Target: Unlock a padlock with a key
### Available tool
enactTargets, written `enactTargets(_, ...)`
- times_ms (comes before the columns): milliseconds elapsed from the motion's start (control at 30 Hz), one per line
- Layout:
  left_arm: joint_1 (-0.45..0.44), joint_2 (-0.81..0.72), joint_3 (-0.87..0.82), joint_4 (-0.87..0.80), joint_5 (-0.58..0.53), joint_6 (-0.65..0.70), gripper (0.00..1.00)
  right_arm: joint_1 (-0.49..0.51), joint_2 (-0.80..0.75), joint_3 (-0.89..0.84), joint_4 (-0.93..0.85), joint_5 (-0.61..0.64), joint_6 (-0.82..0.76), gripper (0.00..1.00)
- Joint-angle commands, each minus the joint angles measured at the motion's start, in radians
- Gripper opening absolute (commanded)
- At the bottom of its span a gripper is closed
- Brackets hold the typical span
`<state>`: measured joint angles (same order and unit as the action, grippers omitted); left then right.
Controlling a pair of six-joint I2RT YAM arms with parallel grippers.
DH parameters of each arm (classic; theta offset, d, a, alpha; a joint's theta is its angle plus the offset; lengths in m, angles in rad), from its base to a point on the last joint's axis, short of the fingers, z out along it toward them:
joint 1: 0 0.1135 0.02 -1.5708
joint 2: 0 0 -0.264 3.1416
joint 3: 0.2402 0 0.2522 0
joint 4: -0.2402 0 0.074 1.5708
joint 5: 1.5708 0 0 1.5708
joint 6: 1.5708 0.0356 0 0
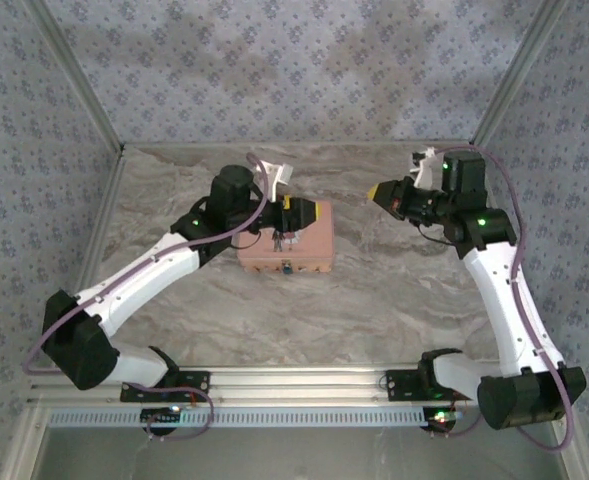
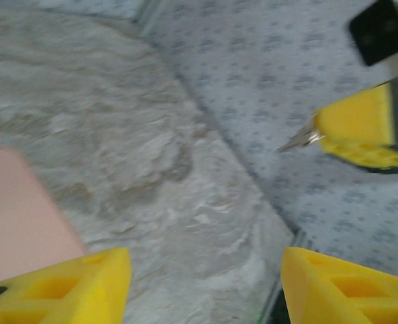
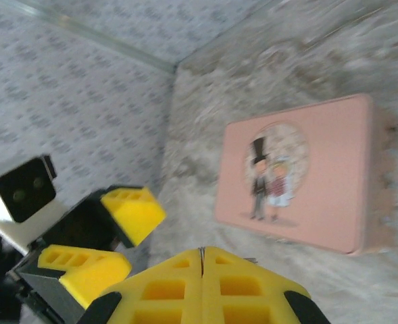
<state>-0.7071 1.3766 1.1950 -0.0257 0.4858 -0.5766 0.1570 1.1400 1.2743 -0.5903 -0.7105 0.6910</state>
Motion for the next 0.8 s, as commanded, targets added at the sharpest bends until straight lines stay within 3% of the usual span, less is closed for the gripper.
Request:
enactTargets(0, 0.002, 0.009, 0.044, 0.150, 0.209, 0.010, 0.65, 0.038, 0.012, 0.044, 0.040, -0.124, 0.065, 0.00)
enactTargets(133, 0.002, 0.024, 0.060, 0.220, 0.300, 0.000, 0.80, 0.082, 0.020, 0.053, 0.078, -0.172, 0.101, 0.00)
enactTargets(333, -0.012, 0.047, 0.081, 0.252, 0.376, -0.003, 0.80, 0.096, 0.014, 0.062, 0.122, -0.214, 0.140, 0.00)
enactTargets(400, -0.024, 0.055, 0.089, 0.257, 0.394, -0.003, 0.75, 0.100, 0.017, 0.063, 0.126, -0.222, 0.145, 0.00)
enactTargets(500, -0.034, 0.064, 0.103, 0.245, 0.396, 0.008, 0.69, 0.108, 0.018, 0.058, 0.144, -0.231, 0.159, 0.00)
enactTargets(700, -0.034, 0.067, 0.121, 0.229, 0.387, 0.023, 0.67, 0.114, 0.018, 0.048, 0.169, -0.244, 0.179, 0.00)
enactTargets(767, -0.034, 0.067, 0.127, 0.202, 0.367, 0.042, 0.71, 0.117, 0.018, 0.045, 0.183, -0.251, 0.189, 0.00)
